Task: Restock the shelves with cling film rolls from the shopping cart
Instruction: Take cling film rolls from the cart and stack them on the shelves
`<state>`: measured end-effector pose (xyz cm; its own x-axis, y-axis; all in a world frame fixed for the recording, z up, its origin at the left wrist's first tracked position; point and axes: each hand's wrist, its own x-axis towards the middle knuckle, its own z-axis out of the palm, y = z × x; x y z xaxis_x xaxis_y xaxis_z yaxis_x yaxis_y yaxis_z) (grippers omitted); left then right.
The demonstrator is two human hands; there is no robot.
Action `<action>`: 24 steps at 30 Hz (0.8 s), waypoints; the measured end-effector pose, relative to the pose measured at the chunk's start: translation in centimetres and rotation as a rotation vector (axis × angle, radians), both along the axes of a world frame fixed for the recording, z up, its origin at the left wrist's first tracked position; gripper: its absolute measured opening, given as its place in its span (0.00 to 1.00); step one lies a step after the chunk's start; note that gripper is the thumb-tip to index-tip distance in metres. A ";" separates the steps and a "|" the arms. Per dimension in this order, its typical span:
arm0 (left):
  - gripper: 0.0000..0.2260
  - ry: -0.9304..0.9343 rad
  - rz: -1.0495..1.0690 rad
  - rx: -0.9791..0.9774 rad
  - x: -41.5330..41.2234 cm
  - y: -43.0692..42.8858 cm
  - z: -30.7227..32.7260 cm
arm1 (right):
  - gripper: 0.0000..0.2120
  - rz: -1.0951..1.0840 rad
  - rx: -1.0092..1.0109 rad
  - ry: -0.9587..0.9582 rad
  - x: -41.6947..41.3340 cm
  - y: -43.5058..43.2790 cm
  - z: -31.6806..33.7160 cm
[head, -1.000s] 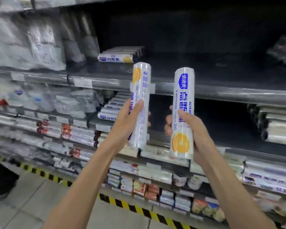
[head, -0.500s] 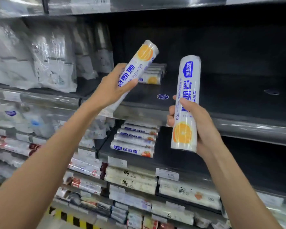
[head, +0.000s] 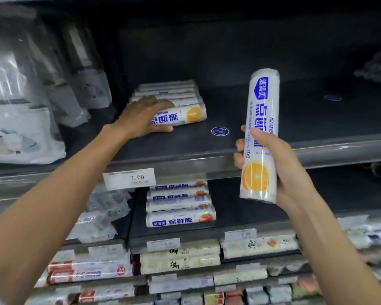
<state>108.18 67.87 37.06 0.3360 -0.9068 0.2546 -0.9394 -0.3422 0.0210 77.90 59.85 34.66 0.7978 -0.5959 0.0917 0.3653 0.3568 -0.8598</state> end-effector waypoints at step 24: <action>0.20 0.146 -0.115 -0.350 2.0 -0.2 -1.2 | 0.22 -0.038 -0.009 0.065 1.3 2.4 -0.7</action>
<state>110.13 67.70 35.87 0.2925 -0.8076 0.5121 -0.9498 -0.1833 0.2535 79.22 62.24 34.00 0.7790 -0.6254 0.0458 0.3220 0.3362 -0.8850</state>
